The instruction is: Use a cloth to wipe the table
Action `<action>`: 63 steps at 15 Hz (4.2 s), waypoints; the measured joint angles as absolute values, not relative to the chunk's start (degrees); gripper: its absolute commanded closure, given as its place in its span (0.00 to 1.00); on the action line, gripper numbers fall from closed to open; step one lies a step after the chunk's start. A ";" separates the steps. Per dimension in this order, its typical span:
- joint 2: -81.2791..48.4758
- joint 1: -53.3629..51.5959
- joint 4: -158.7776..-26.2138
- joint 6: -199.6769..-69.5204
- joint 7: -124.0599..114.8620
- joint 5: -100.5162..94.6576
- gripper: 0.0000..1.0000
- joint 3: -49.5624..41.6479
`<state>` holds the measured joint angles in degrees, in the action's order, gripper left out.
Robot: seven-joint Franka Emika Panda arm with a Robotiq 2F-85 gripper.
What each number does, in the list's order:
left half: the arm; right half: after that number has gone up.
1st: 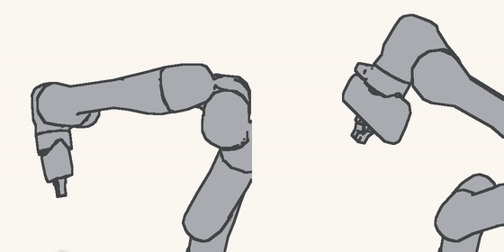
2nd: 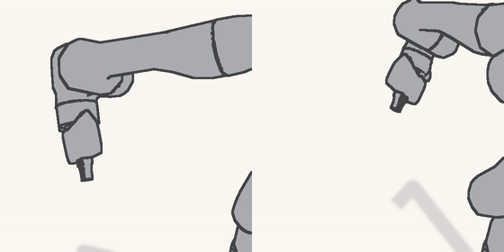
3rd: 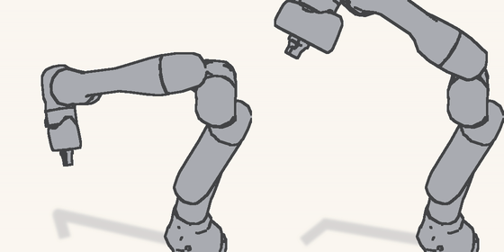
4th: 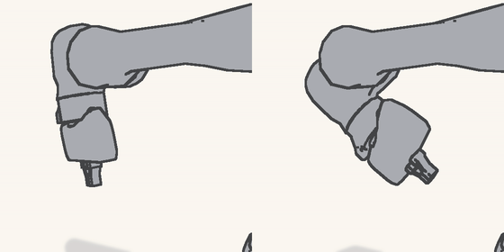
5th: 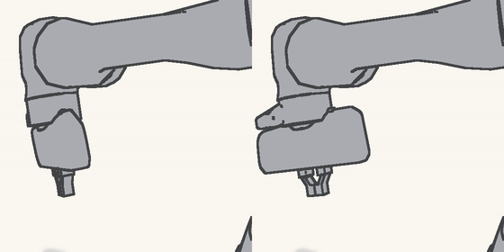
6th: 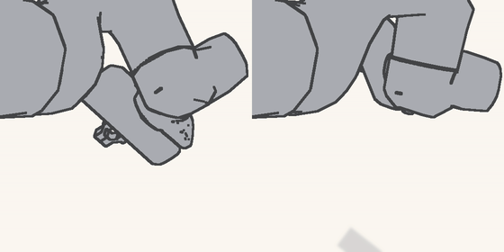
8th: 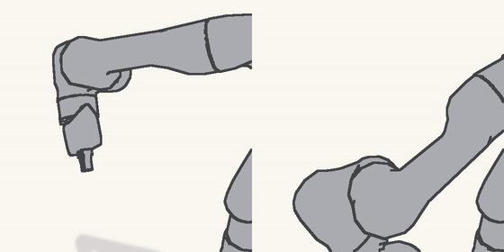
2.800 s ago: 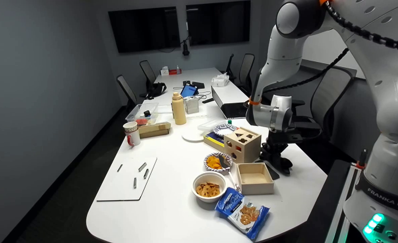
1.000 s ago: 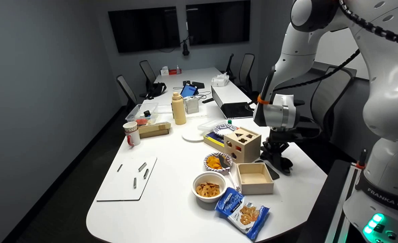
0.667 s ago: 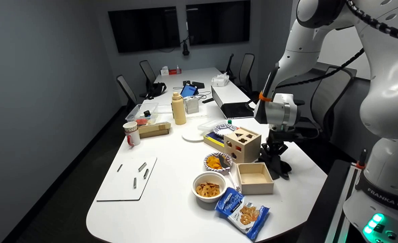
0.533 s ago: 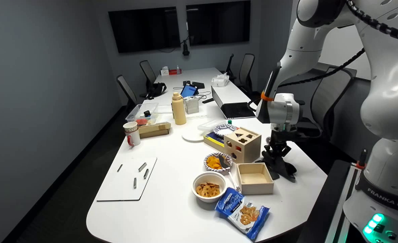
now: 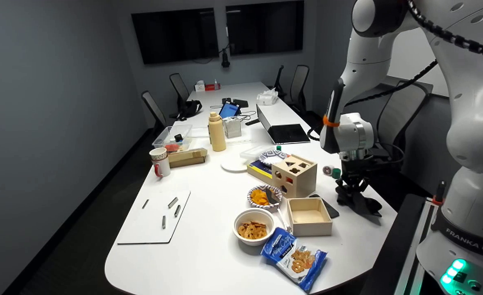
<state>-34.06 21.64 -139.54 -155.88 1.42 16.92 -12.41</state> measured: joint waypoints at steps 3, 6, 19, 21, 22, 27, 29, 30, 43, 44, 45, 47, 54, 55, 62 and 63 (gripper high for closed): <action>-34.04 21.02 -141.48 -164.07 0.19 16.90 0.98 -13.75; -33.94 21.88 -143.12 -172.56 0.03 17.00 0.98 -12.91; -29.49 46.23 -146.30 -172.68 4.14 16.31 0.98 13.21; -28.81 45.89 -146.81 -168.04 4.69 16.31 0.98 12.37; -28.54 45.19 -146.98 -165.83 4.74 16.31 0.98 11.31; -27.71 35.45 -147.65 -160.99 3.10 16.01 0.98 -0.06; -27.81 30.49 -147.72 -161.70 1.28 15.63 0.98 -5.16; -28.03 28.07 -147.73 -162.72 0.32 15.36 0.98 -7.51; -32.27 20.31 -143.95 -172.07 -2.71 15.03 0.98 -10.21; -32.28 19.92 -143.66 -172.16 -2.71 14.86 0.98 -10.11; -32.29 19.41 -143.43 -172.16 -2.71 14.58 0.98 -10.03; -32.26 18.28 -143.21 -172.08 -2.71 14.00 0.98 -9.81; -30.84 14.98 -143.32 -164.80 -2.76 11.66 0.98 -10.26; -30.45 13.96 -143.45 -163.20 -3.18 11.10 0.98 -11.40; -21.94 6.79 -148.64 -159.87 -5.91 4.50 0.98 -17.67; -19.76 6.05 -149.68 -159.63 -5.92 3.48 0.98 -17.66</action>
